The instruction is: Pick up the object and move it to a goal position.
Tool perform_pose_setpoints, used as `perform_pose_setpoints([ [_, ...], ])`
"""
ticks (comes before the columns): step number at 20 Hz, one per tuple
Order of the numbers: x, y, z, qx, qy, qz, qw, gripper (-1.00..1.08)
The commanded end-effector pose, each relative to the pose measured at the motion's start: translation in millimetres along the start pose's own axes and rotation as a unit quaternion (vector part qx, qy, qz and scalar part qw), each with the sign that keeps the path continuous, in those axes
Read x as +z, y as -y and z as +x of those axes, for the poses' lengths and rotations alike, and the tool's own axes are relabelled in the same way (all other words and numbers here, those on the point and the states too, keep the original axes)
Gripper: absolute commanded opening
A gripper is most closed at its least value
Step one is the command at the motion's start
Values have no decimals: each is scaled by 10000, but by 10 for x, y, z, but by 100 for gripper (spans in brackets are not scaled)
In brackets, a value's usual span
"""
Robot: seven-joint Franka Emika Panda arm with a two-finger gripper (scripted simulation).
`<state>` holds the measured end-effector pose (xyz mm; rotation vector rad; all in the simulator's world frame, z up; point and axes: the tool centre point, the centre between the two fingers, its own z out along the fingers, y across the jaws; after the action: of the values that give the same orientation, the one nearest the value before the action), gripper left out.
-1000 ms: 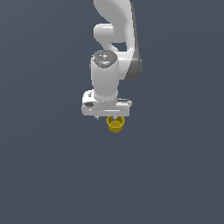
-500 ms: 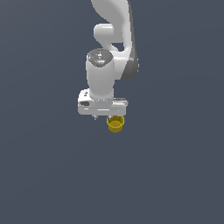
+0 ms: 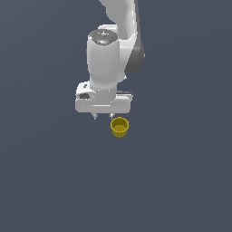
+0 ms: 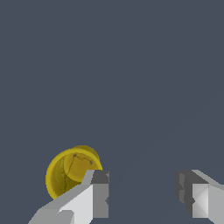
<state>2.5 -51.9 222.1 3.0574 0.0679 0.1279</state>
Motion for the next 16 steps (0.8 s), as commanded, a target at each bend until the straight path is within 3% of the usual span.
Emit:
perform_pose_setpoints([
  [1, -214, -55, 51, -133, -191, -84, 9997, 28],
  [8, -1032, -252, 170, -612, -904, -326, 9935, 28],
  [16, -1971, -517, 155, -1126, -1749, -467, 9770, 28],
])
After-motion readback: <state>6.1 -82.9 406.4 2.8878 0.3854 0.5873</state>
